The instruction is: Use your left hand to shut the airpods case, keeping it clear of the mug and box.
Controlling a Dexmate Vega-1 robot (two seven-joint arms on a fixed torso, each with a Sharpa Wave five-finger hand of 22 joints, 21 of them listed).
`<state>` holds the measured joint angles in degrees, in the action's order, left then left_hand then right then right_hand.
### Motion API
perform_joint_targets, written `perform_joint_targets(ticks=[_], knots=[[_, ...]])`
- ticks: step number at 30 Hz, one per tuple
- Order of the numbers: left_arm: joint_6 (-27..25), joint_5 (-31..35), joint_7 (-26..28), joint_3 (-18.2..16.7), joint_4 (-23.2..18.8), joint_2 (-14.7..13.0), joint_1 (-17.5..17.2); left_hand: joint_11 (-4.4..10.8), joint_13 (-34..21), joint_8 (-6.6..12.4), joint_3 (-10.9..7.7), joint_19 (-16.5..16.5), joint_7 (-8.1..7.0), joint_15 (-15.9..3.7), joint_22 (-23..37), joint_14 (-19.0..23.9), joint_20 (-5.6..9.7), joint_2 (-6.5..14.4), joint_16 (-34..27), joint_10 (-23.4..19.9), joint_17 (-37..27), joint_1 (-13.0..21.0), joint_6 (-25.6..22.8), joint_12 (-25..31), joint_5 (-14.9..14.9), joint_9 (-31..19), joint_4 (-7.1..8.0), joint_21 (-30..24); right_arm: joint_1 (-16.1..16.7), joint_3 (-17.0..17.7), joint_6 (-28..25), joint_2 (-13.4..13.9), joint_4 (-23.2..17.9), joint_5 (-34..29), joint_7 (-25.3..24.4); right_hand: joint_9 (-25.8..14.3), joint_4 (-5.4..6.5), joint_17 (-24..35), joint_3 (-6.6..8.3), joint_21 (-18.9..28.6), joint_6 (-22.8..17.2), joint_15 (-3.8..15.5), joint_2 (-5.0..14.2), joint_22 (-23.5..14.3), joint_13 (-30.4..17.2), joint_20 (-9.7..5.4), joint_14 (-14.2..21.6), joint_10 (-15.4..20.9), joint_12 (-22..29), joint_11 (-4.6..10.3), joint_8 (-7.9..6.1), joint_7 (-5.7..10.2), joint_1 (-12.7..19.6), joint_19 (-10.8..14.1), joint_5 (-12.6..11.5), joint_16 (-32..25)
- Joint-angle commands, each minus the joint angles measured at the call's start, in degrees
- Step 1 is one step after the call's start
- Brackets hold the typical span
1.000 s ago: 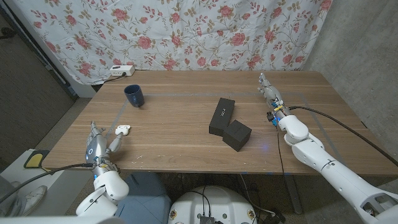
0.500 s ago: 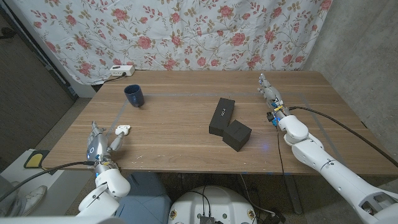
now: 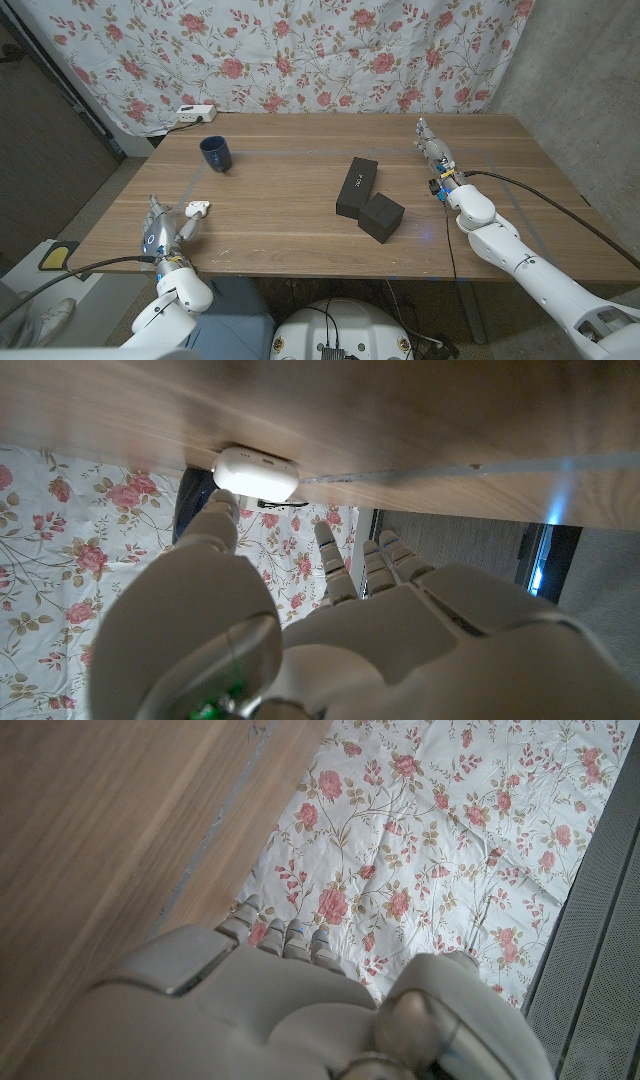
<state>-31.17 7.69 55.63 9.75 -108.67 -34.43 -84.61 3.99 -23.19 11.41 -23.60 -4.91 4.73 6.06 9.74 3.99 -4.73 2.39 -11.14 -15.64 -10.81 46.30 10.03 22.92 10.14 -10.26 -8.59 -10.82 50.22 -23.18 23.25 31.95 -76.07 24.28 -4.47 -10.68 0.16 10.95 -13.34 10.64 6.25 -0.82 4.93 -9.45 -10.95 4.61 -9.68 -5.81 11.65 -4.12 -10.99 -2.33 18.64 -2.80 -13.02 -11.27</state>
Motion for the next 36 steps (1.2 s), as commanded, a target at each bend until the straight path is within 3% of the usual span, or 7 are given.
perform_joint_targets(ticks=[1, 10, 22, 36], knots=[[-1.3, -0.4, 0.2, 1.3, 0.7, -0.2, 1.4, 0.21, -0.4, 0.06, 0.2, -0.1, 0.27, -0.36, 0.2, 0.4, -0.45, -0.1, -0.2, -0.5, -0.3, 0.3, 3.2, 0.6, 0.0, -0.3, -0.14, -0.1, -0.3, 0.0, 0.2, -0.1, 0.5, 0.1, 0.2, -0.1, -0.14, 0.1, 0.0, 0.2, 0.3, 0.29, 0.25, -0.3, 0.0, 0.47, -4.2, 0.1, 0.0, 0.44, -0.15, 0.39, 0.5, 0.1, 0.0, -0.2], [-2.3, -0.6, 1.2, 1.8, 1.2, 0.1, 2.1, 0.03, -0.8, 0.1, 0.28, -0.1, 0.42, -0.59, 0.2, 0.4, -0.69, 0.1, -0.2, -0.2, -0.3, 0.7, 2.9, 0.9, 0.1, -0.3, -0.24, -0.1, -0.6, -0.1, 0.2, -0.1, 0.8, 0.1, 0.4, -0.1, -0.16, 0.1, 0.02, 0.2, 0.3, 0.35, 0.26, -0.3, 0.0, 0.49, -4.2, 0.2, 0.0, 0.54, -0.16, 0.36, 0.5, 0.1, 0.1, -0.2], [-5.4, -0.3, 2.7, 3.3, 1.3, 1.5, 3.7, -0.28, -1.4, 0.22, 0.25, 0.0, 0.61, 0.51, 0.2, 0.0, -1.03, 0.5, 0.0, 0.2, -0.2, 1.4, 2.4, 1.4, 0.1, -0.3, -0.41, -0.1, -0.7, 0.0, 0.0, 0.1, 0.7, 0.4, 0.6, -0.1, -0.19, 0.1, 0.05, 0.2, 0.3, 0.38, 0.27, -0.3, 0.0, 0.49, -4.2, 0.2, 0.0, 0.75, -0.17, 0.38, 0.5, 0.2, 0.1, -0.2], [-4.8, -1.6, 2.0, 3.5, 1.5, 0.9, 3.8, 0.17, -2.0, 0.11, 0.88, 0.4, 0.3, -0.61, 0.2, 0.1, -1.67, 0.3, -0.1, 0.4, -0.2, 0.9, 2.3, 1.8, -0.1, -0.3, 0.0, 0.0, -0.2, 0.3, -0.2, 0.5, 0.2, 0.7, 0.4, -0.1, -0.26, 0.1, 0.15, 0.6, -0.1, 0.56, 0.36, -0.3, 0.0, 0.25, -3.6, 0.9, 0.2, 1.24, -0.27, 0.62, 0.6, 1.2, 0.2, -0.3]])
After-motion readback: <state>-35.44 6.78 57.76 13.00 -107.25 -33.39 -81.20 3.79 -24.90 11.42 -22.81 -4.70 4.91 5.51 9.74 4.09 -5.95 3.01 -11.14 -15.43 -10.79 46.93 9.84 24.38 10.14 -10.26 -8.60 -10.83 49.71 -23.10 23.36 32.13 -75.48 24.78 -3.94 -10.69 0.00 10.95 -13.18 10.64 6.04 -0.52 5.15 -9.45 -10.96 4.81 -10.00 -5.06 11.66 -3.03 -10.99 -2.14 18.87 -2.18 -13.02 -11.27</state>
